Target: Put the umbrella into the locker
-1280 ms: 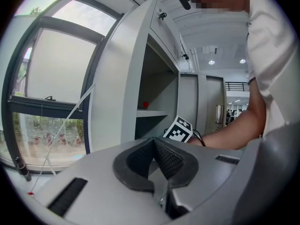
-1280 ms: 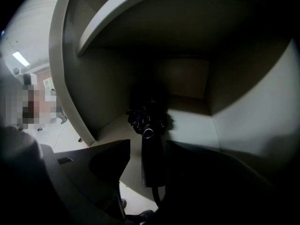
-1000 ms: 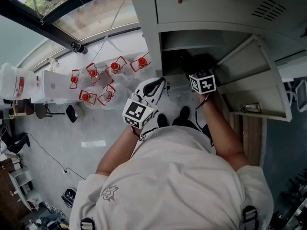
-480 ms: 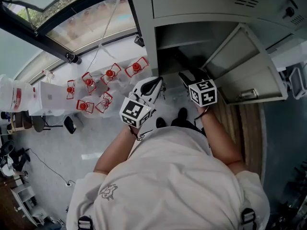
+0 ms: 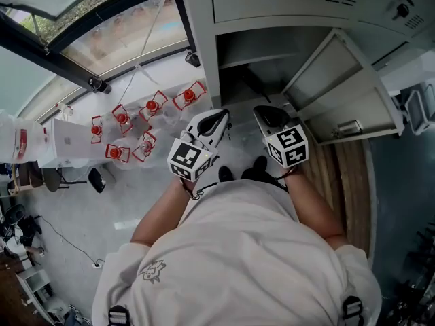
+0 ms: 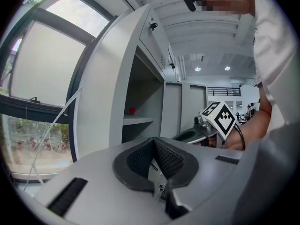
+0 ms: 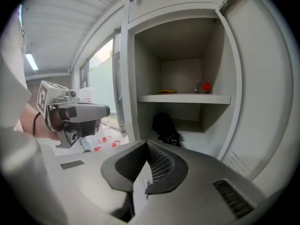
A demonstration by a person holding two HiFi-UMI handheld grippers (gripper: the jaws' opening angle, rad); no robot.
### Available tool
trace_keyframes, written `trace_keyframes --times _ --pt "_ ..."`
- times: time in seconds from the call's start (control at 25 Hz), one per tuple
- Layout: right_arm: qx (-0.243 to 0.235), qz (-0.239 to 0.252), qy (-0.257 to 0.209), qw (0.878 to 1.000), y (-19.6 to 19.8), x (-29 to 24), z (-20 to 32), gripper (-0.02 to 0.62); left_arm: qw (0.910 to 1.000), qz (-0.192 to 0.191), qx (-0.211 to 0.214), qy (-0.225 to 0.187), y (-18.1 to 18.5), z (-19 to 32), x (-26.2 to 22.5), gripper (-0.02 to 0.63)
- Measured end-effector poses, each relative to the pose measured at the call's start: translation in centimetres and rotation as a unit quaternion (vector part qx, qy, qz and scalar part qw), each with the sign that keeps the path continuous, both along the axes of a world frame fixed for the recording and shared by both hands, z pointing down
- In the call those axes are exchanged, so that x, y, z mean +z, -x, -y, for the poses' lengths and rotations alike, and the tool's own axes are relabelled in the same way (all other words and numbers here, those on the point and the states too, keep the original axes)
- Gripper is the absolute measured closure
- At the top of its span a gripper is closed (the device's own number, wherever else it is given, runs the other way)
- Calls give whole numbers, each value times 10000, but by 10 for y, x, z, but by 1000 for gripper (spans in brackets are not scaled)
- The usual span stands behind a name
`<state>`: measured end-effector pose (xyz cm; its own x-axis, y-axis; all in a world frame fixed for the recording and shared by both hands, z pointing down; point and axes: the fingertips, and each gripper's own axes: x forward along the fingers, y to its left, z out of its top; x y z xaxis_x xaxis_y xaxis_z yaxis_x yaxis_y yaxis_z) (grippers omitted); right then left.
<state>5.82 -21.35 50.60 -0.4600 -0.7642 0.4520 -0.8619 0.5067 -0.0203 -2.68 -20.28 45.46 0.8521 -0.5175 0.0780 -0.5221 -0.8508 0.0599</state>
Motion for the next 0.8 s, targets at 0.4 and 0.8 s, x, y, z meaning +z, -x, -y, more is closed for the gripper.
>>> trace_keyframes --times 0.4,0.8 --pt "-214 103 -274 9993 -25 -22 -36 554 9999 -3 -104 -52 -33 -27 -6 595" --pt "-624 338 -291 9971 -74 -23 -93 554 9986 77 -523 48 -92 -86 -2 595"
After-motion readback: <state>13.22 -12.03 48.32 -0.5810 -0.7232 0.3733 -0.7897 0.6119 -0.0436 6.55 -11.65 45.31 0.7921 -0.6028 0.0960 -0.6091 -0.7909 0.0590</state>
